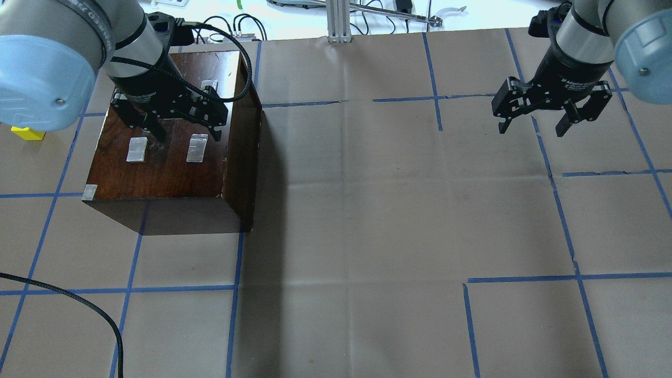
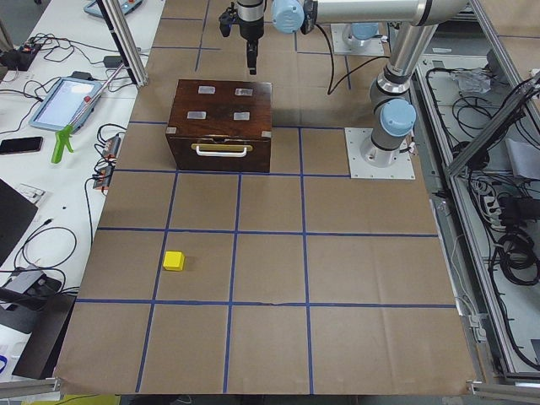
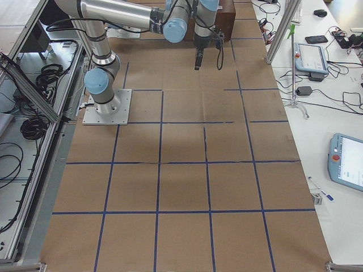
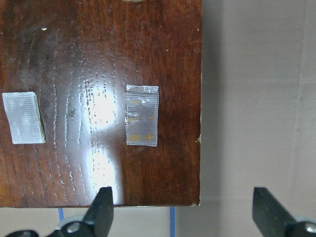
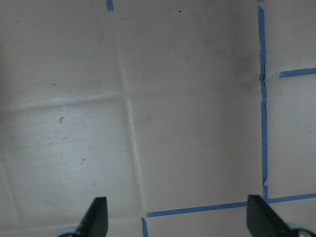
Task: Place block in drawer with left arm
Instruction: 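Move the left gripper off the cabinet top toward the drawer handle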
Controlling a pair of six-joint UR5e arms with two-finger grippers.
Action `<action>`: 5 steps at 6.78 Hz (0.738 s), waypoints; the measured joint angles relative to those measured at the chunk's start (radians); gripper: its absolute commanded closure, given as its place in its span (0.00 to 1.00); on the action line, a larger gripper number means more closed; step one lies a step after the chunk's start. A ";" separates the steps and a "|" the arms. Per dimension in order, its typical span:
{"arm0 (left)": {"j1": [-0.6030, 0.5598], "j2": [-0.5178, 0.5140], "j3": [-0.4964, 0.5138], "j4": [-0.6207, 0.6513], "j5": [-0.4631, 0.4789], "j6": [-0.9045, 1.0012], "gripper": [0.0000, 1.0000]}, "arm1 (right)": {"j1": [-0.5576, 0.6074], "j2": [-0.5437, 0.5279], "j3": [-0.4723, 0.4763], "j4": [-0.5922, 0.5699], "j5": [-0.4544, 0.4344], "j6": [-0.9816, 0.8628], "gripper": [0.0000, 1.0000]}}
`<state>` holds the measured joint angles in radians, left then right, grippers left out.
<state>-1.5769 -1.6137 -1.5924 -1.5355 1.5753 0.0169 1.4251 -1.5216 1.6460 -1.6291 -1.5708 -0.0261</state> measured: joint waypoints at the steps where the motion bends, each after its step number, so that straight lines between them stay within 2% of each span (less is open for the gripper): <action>1: 0.000 0.000 0.001 0.000 0.000 0.000 0.01 | 0.000 0.000 0.000 0.000 0.000 0.000 0.00; 5: 0.002 -0.003 0.011 0.000 0.000 0.000 0.01 | 0.000 0.001 0.000 0.000 0.000 0.000 0.00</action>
<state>-1.5751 -1.6162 -1.5814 -1.5359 1.5754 0.0169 1.4251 -1.5205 1.6457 -1.6291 -1.5708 -0.0258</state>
